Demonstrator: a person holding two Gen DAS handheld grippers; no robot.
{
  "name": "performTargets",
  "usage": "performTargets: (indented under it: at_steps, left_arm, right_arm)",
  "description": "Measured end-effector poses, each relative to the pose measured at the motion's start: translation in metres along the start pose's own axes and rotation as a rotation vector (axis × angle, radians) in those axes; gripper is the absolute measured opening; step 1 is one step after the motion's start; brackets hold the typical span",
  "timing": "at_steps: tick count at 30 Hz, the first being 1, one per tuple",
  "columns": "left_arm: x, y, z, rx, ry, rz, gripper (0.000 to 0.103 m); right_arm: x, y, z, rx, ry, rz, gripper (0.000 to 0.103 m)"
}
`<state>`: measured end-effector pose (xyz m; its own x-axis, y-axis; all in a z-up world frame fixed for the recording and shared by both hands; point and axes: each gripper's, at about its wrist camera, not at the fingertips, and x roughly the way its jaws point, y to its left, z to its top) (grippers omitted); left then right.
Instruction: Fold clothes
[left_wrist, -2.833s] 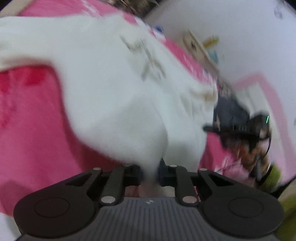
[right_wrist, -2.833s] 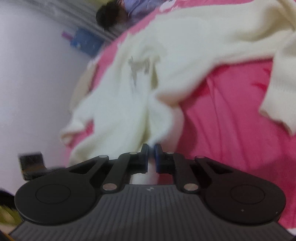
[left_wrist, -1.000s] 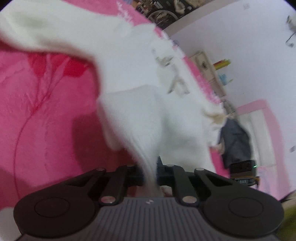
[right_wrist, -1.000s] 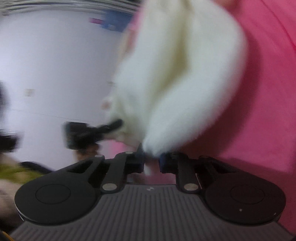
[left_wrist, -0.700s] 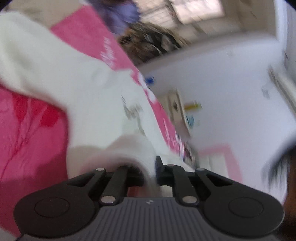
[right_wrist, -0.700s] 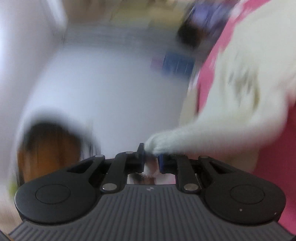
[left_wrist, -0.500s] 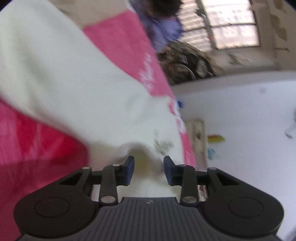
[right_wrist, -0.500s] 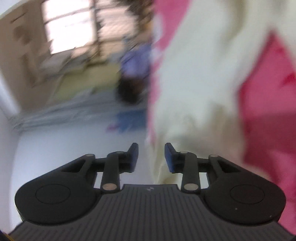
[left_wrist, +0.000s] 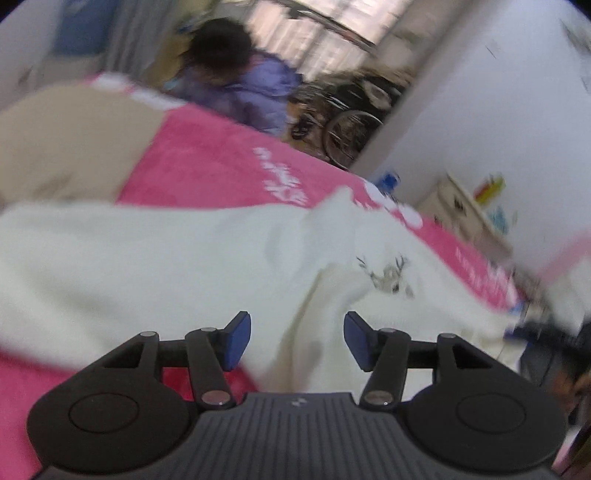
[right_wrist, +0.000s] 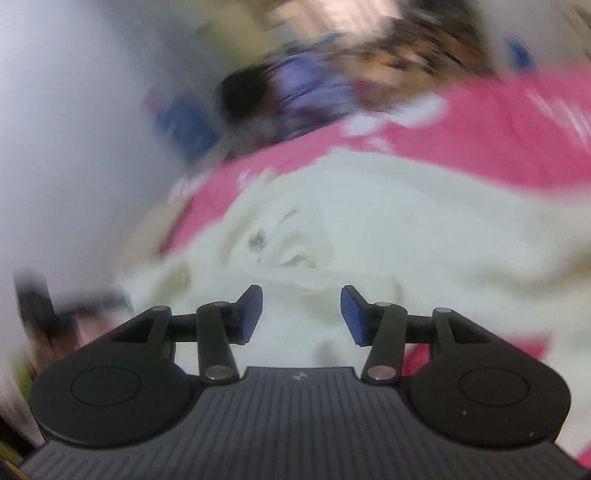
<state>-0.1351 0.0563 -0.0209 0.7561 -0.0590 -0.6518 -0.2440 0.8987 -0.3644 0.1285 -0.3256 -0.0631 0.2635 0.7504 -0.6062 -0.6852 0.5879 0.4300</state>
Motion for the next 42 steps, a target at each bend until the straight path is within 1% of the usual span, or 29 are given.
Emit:
performTargets:
  at_steps: [2, 5, 8, 10, 11, 12, 13, 14, 15, 16, 18, 20, 23, 25, 27, 29, 32, 34, 35, 36, 37, 38, 40, 41, 42]
  left_arm:
    - [0.009, -0.023, 0.002, 0.146, -0.003, 0.036, 0.057]
    - [0.026, -0.051, 0.001, 0.363, -0.001, 0.097, 0.057]
    - [0.047, -0.072, -0.002, 0.474, 0.004, 0.112, 0.057]
    - [0.054, -0.067, 0.000, 0.432, 0.010, 0.114, 0.054]
    - [0.057, -0.062, 0.001, 0.401, 0.013, 0.114, 0.049]
    - [0.061, -0.058, 0.002, 0.370, 0.016, 0.115, 0.032]
    - [0.064, -0.054, 0.004, 0.339, 0.020, 0.115, 0.012]
    - [0.067, -0.050, 0.005, 0.308, 0.023, 0.115, 0.010]
    - [0.070, -0.045, 0.006, 0.277, 0.026, 0.116, 0.010]
    - [0.073, -0.041, 0.007, 0.246, 0.029, 0.116, 0.010]
    - [0.072, -0.018, 0.012, 0.087, 0.037, 0.065, 0.010]
    - [0.073, 0.001, 0.013, -0.039, 0.050, 0.015, 0.010]
    - [0.075, 0.017, 0.011, -0.140, 0.057, -0.032, 0.012]
    - [0.075, 0.021, 0.010, -0.159, 0.053, -0.040, 0.013]
    - [0.076, 0.022, 0.009, -0.152, 0.045, -0.044, 0.013]
    - [0.076, 0.020, 0.007, -0.120, 0.037, -0.042, 0.013]
    - [0.079, 0.018, 0.007, -0.073, 0.026, -0.037, 0.015]
    - [0.079, 0.018, 0.007, -0.056, 0.023, -0.032, 0.020]
    - [0.079, 0.019, 0.007, -0.054, 0.024, -0.030, 0.021]
    - [0.080, 0.020, 0.007, -0.055, 0.025, -0.031, 0.023]
    - [0.080, 0.021, 0.007, -0.060, 0.025, -0.033, 0.024]
    - [0.080, 0.022, 0.007, -0.064, 0.024, -0.035, 0.026]
    - [0.080, 0.024, 0.007, -0.073, 0.023, -0.035, 0.037]
    - [0.080, 0.026, 0.007, -0.079, 0.023, -0.038, 0.039]
    - [0.080, 0.027, 0.008, -0.086, 0.023, -0.044, 0.045]
  right_arm:
    - [0.013, 0.032, -0.002, -0.225, 0.046, -0.028, 0.047]
    - [0.029, 0.064, -0.008, -0.453, 0.095, -0.037, 0.046]
    - [0.052, 0.075, -0.005, -0.552, 0.119, -0.014, 0.045]
    - [0.067, 0.087, 0.002, -0.595, 0.115, 0.003, 0.044]
    - [0.071, 0.091, 0.004, -0.614, 0.113, 0.014, 0.043]
    - [0.077, 0.096, 0.007, -0.633, 0.114, 0.025, 0.039]
    - [0.082, 0.100, 0.010, -0.652, 0.115, 0.037, 0.036]
    - [0.083, 0.105, 0.011, -0.668, 0.114, 0.045, 0.029]
    - [0.088, 0.109, 0.014, -0.686, 0.115, 0.060, 0.025]
    - [0.092, 0.113, 0.016, -0.702, 0.117, 0.079, 0.025]
    - [0.100, 0.122, 0.022, -0.733, 0.118, 0.120, 0.025]
    - [0.113, 0.129, 0.027, -0.740, 0.129, 0.166, 0.025]
    - [0.133, 0.137, 0.032, -0.742, 0.159, 0.218, 0.025]
    - [0.148, 0.141, 0.033, -0.743, 0.192, 0.243, 0.025]
    - [0.162, 0.143, 0.032, -0.757, 0.227, 0.246, 0.025]
    - [0.173, 0.143, 0.031, -0.757, 0.245, 0.241, 0.025]
    - [0.180, 0.142, 0.033, -0.724, 0.259, 0.242, 0.025]
    - [0.182, 0.140, 0.034, -0.695, 0.272, 0.250, 0.025]
    - [0.181, 0.140, 0.034, -0.683, 0.279, 0.256, 0.026]
    - [0.180, 0.139, 0.033, -0.675, 0.283, 0.261, 0.024]
    - [0.176, 0.141, 0.031, -0.684, 0.276, 0.261, 0.017]
    - [0.170, 0.143, 0.029, -0.705, 0.265, 0.258, 0.013]
    - [0.159, 0.147, 0.022, -0.747, 0.246, 0.243, 0.001]
    - [0.155, 0.149, 0.019, -0.768, 0.236, 0.232, 0.001]
    - [0.150, 0.151, 0.015, -0.791, 0.226, 0.219, 0.001]
